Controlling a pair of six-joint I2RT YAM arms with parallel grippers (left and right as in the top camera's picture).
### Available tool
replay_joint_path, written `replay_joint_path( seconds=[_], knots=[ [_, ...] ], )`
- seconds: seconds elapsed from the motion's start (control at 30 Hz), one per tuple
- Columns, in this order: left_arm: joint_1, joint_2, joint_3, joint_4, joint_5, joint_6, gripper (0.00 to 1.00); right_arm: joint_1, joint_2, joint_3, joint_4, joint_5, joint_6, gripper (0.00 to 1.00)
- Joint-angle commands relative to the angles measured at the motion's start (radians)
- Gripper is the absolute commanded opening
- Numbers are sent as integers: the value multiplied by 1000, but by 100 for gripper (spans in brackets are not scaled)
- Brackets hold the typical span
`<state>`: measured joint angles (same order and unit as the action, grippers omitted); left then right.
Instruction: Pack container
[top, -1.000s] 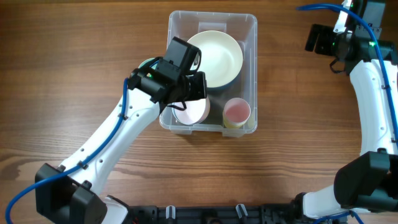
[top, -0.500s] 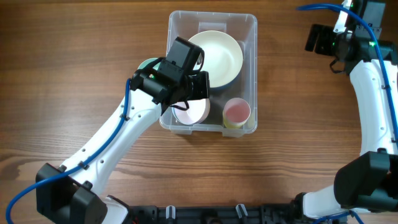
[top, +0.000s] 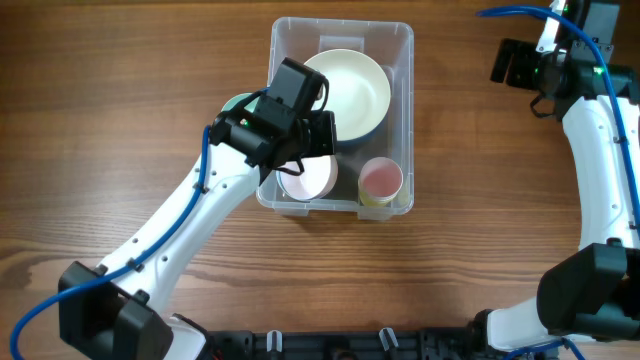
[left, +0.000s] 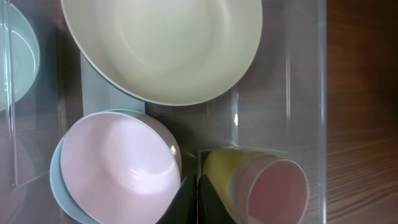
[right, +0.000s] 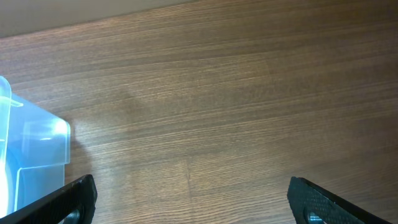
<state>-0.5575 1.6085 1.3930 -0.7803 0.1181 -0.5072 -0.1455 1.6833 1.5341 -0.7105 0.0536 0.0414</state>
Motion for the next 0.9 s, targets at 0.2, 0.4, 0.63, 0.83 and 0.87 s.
replay_joint_path(
  seconds=[0.2,0.4,0.63,0.83,0.87],
  knots=[
    [-8,132,13,-19,-102,-54,4,2,11,4,3,13,14,100],
    [-8,205,13,-14,-116,-85,4,2,11,4,3,13,14,100],
    [-24,241,13,11,-70,-85,4,2,11,4,3,13,14,100],
    [-68,241,13,69,-25,-76,4,2,11,4,3,13,14,100],
    [-76,241,13,74,-26,-75,4,2,11,4,3,13,14,100]
  ],
)
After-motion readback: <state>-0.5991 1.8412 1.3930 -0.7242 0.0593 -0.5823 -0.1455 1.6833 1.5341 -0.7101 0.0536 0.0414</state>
